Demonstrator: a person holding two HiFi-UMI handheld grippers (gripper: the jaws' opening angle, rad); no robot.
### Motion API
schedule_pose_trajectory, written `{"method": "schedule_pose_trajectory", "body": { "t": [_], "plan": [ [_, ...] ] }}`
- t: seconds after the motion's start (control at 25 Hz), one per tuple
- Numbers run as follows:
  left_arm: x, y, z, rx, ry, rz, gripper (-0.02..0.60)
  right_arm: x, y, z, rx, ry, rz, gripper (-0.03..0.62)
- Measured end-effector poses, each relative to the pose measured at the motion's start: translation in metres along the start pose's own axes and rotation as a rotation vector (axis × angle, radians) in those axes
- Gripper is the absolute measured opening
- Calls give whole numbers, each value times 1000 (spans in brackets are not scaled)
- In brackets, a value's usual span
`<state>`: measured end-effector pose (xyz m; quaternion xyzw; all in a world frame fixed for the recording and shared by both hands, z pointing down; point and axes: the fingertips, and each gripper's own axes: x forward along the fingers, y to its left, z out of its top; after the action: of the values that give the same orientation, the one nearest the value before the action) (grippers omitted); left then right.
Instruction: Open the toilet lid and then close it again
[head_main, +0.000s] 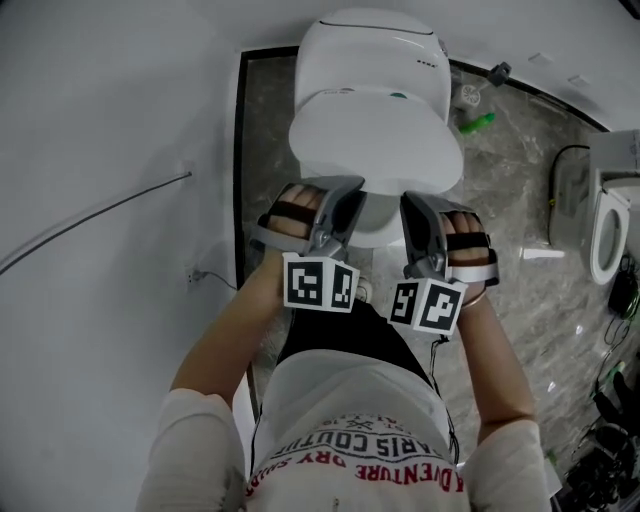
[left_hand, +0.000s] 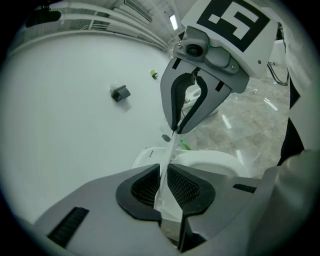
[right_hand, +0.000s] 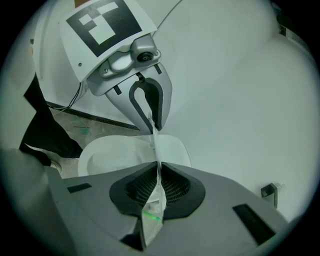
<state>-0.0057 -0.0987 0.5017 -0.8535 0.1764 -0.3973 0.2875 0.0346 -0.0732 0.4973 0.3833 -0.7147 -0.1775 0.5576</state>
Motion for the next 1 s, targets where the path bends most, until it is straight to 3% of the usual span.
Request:
{"method": "schedule_pose_trajectory", "body": {
  "t": [0.4,1.0],
  "plan": [
    [22,64,15,56,-40,-115,43,20,-70,4,20,96,51,32],
    [78,180,27,34,-124,-182,41,73,-192,6,68,155,-22,32]
  ]
}}
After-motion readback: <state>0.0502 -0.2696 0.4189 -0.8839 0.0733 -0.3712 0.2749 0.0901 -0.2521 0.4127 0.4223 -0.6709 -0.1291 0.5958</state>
